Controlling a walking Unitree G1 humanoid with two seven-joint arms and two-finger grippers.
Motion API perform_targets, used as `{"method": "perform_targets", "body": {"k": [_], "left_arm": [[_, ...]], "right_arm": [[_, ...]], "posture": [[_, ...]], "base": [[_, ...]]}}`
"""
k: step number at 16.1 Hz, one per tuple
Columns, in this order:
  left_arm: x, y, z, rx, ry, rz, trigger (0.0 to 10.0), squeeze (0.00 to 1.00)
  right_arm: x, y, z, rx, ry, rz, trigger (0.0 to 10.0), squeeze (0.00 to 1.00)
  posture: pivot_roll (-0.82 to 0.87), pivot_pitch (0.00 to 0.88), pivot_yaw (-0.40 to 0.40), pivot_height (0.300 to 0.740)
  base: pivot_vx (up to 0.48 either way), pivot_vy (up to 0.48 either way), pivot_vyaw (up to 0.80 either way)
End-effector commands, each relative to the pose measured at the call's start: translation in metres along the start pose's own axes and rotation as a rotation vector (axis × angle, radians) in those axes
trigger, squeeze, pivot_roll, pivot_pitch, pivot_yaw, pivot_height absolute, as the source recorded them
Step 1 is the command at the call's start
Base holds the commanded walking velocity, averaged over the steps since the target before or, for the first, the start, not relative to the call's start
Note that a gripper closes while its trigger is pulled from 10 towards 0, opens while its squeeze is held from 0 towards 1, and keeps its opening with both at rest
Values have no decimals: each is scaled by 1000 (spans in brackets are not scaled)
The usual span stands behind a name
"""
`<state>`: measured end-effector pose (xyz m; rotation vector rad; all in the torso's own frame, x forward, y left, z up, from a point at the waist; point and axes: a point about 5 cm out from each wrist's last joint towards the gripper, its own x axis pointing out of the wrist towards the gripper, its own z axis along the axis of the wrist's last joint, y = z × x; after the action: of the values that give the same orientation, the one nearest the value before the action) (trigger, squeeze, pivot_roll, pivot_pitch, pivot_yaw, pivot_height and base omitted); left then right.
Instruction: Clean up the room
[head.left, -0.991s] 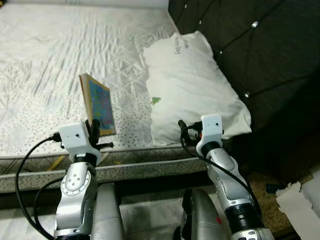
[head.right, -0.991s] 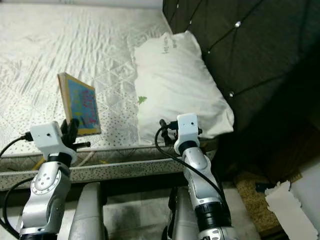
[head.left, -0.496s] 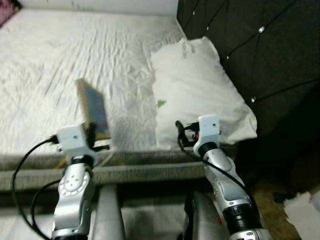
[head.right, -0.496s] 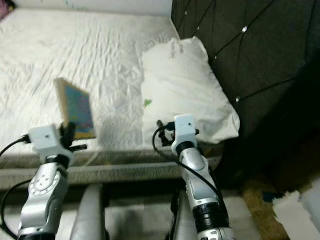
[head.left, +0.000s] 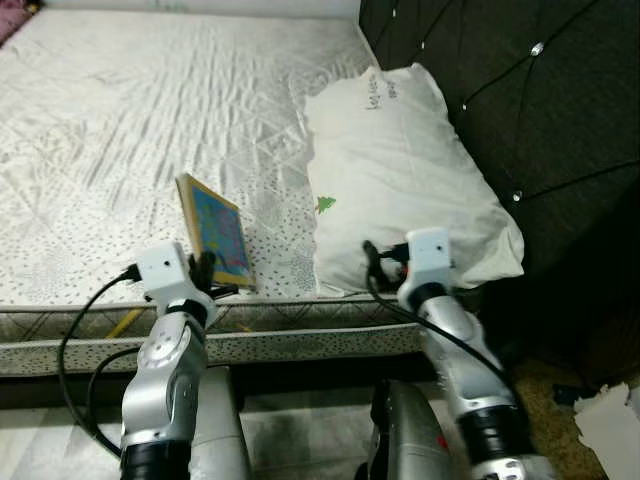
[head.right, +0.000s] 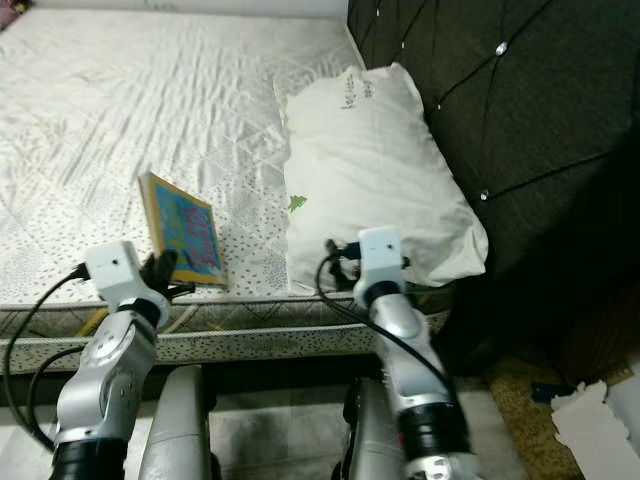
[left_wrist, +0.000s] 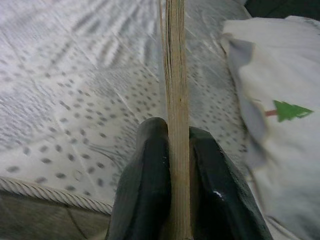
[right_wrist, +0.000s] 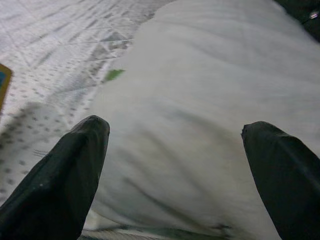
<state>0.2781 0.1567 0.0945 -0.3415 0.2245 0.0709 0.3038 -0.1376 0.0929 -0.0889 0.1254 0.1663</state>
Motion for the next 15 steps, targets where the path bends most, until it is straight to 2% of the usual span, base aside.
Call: {"method": "perform_targets", "body": {"k": [1,3,5,6,7,8,9,13,15], "left_arm": [[-2,-8,-21,-45,132,-38,10000,0],[-3,-25,-25,-176,222,-115,10000,0],[0,-33,-22,-241,269,-161,10000,0],[4,-35,-21,-275,297,-173,10000,0],[7,-33,-24,-255,331,-177,10000,0],[8,-31,-25,-248,341,-173,10000,0],[11,-29,-28,-256,375,-184,10000,0],[26,-9,-42,-235,451,-155,10000,0],[34,-1,-40,-221,453,-149,10000,0]], "right_arm": [[-3,-9,0,-5,7,-19,10000,0],[-15,-35,-3,-54,25,-73,10000,0],[-23,-44,-3,-44,35,-80,10000,0],[-34,-46,-2,-12,49,-49,10000,0],[-46,-46,-4,-23,63,-6,10000,0],[-49,-46,-4,-26,68,6,10000,0],[-59,-50,-8,-50,93,5,10000,0],[-67,-61,-2,-87,108,-9,10000,0],[-68,-62,1,-105,108,-1,10000,0]], "posture": [[66,38,-65,557],[42,40,-76,557],[21,41,-79,557],[9,42,-82,557],[-16,43,-87,557],[-16,43,-87,557],[-36,47,-94,557],[-77,48,-113,557],[-84,46,-122,557]], "base": [[0,0,0],[0,0,0],[0,0,0],[0,0,0],[0,0,0],[0,0,0],[0,0,0],[0,0,0],[0,0,0]]}}
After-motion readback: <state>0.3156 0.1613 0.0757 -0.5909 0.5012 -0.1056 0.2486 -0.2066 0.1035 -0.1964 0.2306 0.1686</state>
